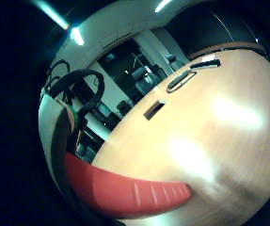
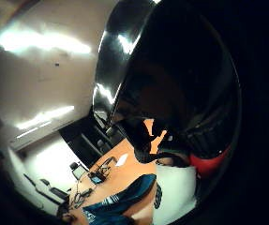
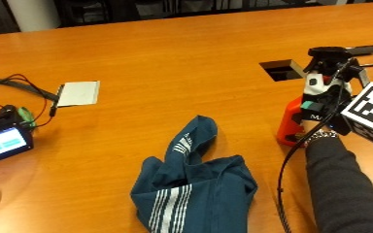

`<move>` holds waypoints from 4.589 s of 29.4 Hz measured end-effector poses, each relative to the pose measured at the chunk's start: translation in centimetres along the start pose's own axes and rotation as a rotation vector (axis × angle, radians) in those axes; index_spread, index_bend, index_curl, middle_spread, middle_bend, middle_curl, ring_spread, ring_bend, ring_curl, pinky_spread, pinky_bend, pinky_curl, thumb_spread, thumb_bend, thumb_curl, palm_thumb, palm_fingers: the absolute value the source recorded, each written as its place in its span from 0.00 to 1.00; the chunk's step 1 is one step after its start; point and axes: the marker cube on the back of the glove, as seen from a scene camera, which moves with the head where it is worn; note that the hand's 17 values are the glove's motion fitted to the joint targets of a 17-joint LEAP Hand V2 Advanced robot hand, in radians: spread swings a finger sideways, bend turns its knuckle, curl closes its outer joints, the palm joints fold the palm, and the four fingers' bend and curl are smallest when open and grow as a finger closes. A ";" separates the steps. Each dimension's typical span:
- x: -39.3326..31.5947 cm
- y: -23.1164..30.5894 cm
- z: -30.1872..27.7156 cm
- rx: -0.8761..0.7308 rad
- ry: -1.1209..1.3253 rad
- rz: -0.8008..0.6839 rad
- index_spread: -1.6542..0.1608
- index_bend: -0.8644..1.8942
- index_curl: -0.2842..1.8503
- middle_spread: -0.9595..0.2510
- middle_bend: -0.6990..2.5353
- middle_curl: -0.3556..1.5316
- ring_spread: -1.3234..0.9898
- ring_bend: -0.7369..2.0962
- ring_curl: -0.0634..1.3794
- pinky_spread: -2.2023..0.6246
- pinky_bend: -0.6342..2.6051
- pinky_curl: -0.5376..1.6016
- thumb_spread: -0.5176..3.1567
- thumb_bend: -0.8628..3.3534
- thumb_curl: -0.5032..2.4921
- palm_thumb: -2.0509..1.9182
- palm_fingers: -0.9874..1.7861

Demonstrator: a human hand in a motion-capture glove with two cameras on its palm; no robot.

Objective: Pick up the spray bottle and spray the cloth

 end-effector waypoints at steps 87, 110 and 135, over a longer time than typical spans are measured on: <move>-28.9 16.1 -2.4 -0.252 0.024 -1.174 0.76 0.37 0.38 0.62 0.40 0.50 0.49 0.53 0.42 0.69 0.39 0.49 0.41 0.20 0.37 0.72 0.81; -21.3 19.1 11.6 -0.678 -0.444 0.071 0.76 0.37 0.38 0.63 0.39 0.50 0.50 0.52 0.40 0.69 0.34 0.46 0.43 0.20 0.36 0.72 0.78; -19.4 18.3 13.6 -0.574 -0.482 0.037 0.76 0.36 0.35 0.61 0.38 0.49 0.47 0.50 0.39 0.68 0.33 0.46 0.49 0.20 0.32 0.70 0.78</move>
